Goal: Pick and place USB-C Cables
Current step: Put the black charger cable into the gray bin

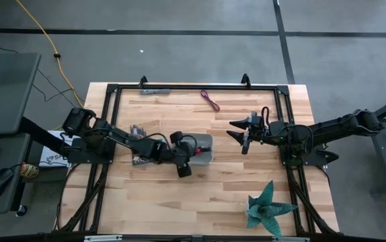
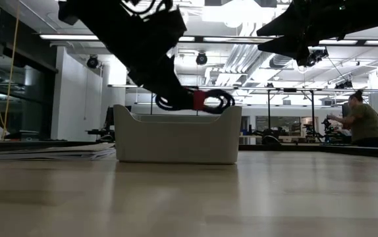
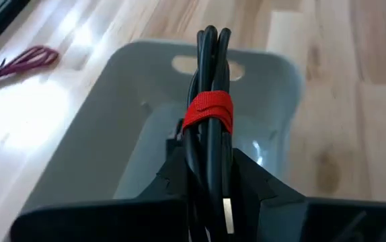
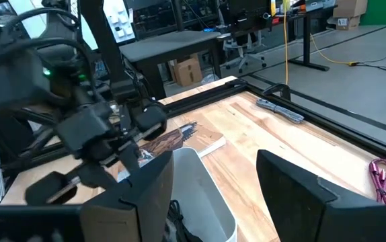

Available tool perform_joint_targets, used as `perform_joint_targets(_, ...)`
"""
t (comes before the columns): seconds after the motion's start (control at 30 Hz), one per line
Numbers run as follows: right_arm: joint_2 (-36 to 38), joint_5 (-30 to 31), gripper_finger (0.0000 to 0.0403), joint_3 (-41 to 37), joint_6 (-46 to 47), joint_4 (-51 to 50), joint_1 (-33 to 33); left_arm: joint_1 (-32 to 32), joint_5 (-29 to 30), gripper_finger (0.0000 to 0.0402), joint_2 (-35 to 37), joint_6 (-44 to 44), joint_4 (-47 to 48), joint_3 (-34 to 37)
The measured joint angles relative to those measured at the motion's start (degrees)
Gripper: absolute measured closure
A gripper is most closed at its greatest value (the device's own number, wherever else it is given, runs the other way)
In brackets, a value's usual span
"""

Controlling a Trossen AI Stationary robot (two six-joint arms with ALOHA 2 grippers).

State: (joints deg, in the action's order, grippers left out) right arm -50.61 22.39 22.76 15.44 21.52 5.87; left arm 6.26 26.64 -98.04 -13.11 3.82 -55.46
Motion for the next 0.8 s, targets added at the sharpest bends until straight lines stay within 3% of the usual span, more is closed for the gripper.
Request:
perform_joint_targets(0.3, 0.0, 0.0, 0.0197, 0.0, 0.2, 0.0, 0.0, -0.1, -1.5, 0.0372, 0.0, 0.4, 7.0, 0.1)
perform_joint_targets(0.8, 0.0, 0.0, 0.0197, 0.0, 0.1, 0.0, 0.0, -0.3, -0.5, 0.0367, 0.0, -0.2, 7.1, 1.2)
